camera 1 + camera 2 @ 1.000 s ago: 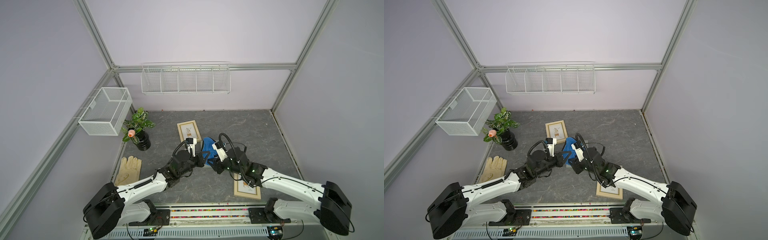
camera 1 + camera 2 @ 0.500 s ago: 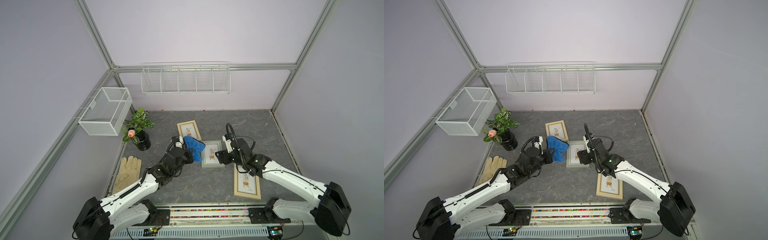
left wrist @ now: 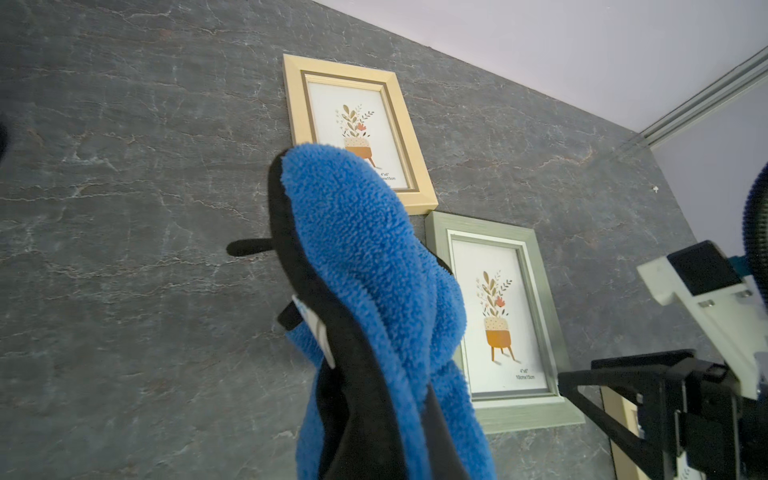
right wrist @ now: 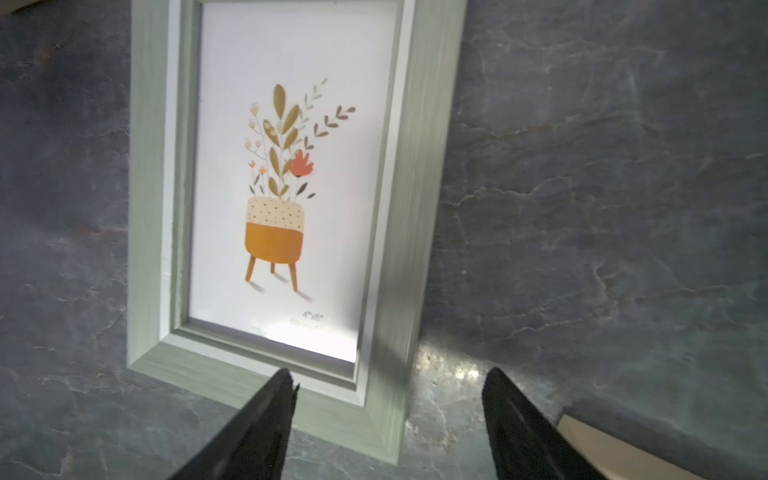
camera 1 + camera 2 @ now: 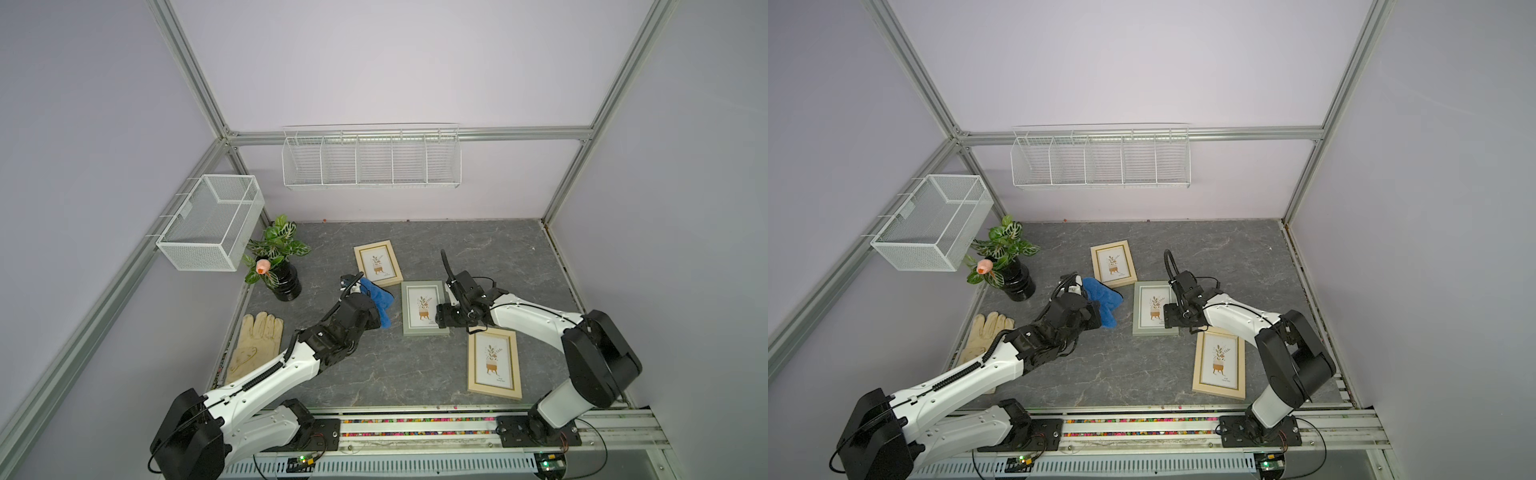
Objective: Wipe the picture frame with a cloth
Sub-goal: Wipe the dirt from the picture frame.
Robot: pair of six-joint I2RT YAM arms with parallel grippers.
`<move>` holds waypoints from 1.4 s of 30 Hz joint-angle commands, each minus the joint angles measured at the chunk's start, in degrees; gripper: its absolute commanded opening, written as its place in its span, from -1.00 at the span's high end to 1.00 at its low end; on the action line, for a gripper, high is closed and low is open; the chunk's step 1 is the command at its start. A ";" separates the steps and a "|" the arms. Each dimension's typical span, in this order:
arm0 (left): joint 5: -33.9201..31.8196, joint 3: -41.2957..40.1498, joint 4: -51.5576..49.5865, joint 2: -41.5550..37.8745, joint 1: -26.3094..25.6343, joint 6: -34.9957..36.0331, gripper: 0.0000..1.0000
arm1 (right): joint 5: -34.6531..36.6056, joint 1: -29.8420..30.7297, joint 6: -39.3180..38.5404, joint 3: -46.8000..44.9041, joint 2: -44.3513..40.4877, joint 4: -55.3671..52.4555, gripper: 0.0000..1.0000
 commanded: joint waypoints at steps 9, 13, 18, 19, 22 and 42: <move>-2.49 1.88 -0.69 1.29 0.21 1.59 1.00 | 6.10 2.92 0.41 3.33 5.51 -4.36 -0.19; -1.59 3.56 -0.40 3.27 0.21 2.09 1.00 | 6.89 4.11 -0.20 3.75 5.97 -4.43 0.00; -1.09 7.68 -0.12 8.86 0.21 1.79 1.00 | 6.90 6.77 0.15 4.15 5.80 -3.82 0.21; -0.67 8.62 0.32 10.82 0.21 1.61 1.00 | 6.81 7.32 0.47 4.19 5.80 -3.59 0.24; 0.67 11.15 1.91 17.19 0.29 0.63 1.00 | 6.55 8.99 1.46 4.10 5.69 -2.69 0.29; 17.65 13.49 16.26 38.15 7.09 -4.24 1.00 | 5.23 12.06 2.73 -0.04 3.79 1.87 0.52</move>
